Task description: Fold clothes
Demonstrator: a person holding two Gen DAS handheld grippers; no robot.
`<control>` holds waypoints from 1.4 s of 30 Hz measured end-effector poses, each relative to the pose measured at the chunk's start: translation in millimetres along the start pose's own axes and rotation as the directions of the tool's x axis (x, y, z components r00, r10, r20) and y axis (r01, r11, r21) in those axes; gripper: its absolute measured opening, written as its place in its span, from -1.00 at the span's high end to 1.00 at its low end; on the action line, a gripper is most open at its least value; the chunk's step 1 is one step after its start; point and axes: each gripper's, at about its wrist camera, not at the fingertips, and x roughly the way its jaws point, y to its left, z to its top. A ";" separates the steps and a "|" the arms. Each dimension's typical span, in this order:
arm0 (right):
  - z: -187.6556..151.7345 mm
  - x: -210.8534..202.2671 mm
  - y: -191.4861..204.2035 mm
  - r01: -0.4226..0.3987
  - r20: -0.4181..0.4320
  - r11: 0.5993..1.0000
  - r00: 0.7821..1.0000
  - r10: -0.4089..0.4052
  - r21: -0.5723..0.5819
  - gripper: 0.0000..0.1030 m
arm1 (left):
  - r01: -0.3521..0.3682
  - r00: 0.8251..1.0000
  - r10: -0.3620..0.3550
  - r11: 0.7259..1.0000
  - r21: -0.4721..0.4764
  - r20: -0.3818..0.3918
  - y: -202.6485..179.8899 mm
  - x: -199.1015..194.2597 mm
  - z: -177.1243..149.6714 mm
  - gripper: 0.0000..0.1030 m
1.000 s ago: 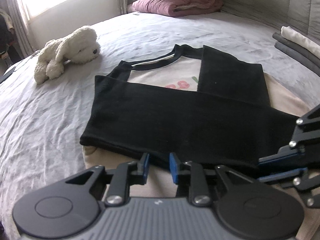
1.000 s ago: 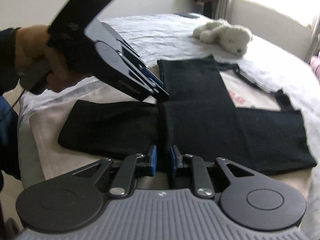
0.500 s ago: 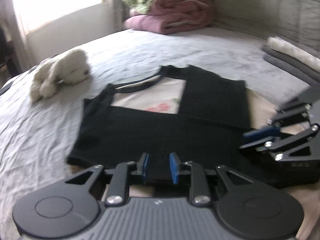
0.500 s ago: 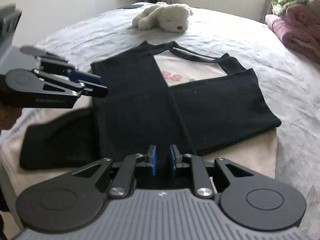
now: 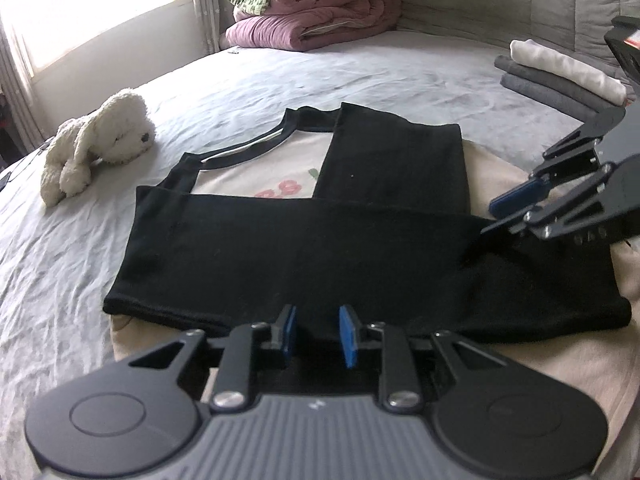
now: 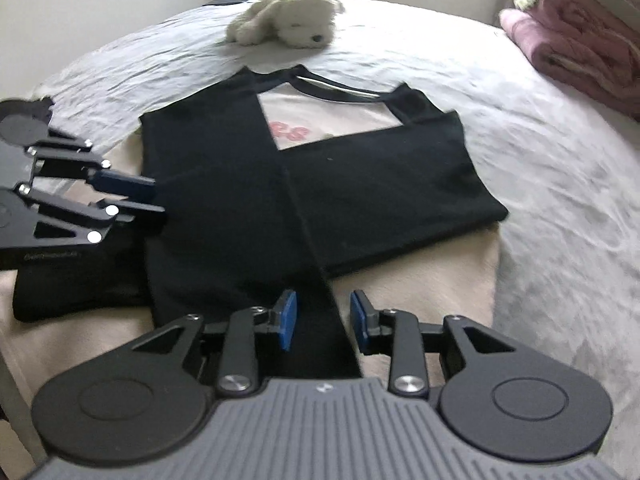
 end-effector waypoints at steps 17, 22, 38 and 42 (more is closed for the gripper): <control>0.4 -14.6 -50.6 0.098 -0.004 0.982 0.995 -0.099 0.164 0.38 | 0.071 0.997 -0.072 0.997 0.030 0.033 -26.7 -17.8 6.1 0.47; 3.3 -18.3 -47.5 0.097 0.021 0.983 0.995 -0.102 0.156 0.38 | 0.096 0.995 -0.099 0.993 0.070 0.028 -42.2 -14.1 7.5 0.40; 4.4 -25.2 -34.5 0.067 0.055 0.994 0.996 -0.072 0.088 0.27 | 0.167 0.986 -0.165 0.981 0.101 -0.030 -57.8 -14.6 0.0 0.37; 5.9 -24.0 -38.9 0.075 0.055 0.991 0.995 -0.081 0.112 0.27 | 0.189 0.982 -0.189 0.971 0.145 -0.014 -74.1 -22.2 1.4 0.33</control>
